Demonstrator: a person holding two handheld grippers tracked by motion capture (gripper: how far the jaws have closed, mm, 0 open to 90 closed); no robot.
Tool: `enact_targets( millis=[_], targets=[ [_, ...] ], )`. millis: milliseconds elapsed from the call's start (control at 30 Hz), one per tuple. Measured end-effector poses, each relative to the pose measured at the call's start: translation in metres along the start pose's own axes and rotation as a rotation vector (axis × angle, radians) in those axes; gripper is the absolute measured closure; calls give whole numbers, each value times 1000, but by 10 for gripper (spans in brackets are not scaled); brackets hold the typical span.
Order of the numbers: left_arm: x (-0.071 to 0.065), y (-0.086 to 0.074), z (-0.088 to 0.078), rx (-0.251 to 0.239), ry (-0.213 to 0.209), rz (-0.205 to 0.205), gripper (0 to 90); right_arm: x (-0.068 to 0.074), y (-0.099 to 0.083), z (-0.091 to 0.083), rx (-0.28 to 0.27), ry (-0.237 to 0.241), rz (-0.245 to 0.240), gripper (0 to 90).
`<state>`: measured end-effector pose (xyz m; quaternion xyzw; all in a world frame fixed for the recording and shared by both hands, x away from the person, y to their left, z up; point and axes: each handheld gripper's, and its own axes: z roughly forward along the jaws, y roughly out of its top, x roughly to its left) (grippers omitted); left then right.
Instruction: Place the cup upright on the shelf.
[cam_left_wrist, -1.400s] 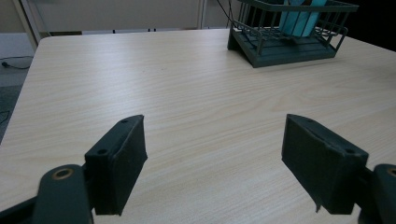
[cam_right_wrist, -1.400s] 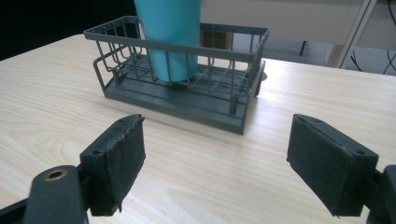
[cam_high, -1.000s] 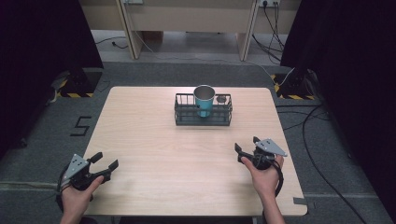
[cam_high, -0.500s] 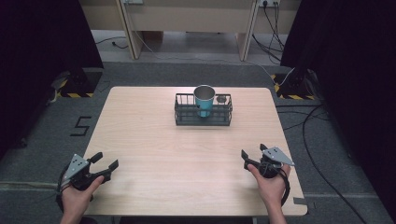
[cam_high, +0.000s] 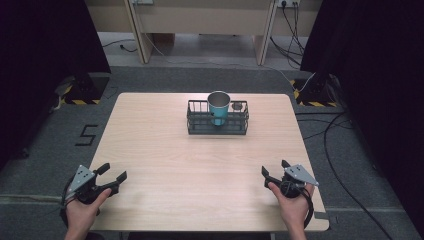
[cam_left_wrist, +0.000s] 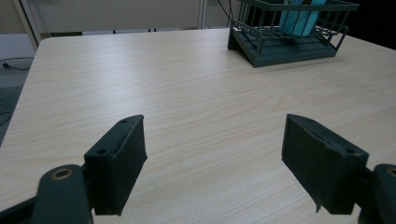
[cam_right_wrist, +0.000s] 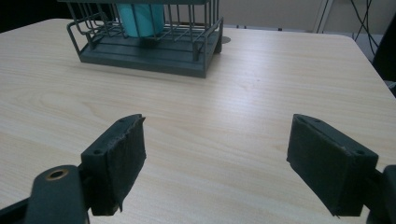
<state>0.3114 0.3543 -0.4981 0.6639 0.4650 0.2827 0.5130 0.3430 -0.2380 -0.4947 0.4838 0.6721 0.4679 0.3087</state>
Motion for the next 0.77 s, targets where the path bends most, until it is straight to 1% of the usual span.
enact_targets(
  millis=[200,367,767],
  targets=[
    [0,0,0,0,-5,2,214,-1,-5,-1,-4,-6,3,200],
    [-1,0,1,0,-10,6,214,-2,-5,-4,-25,-13,-2,199],
    [-1,0,1,-2,-12,5,214,-3,-8,-5,-25,-14,12,195]
  ],
)
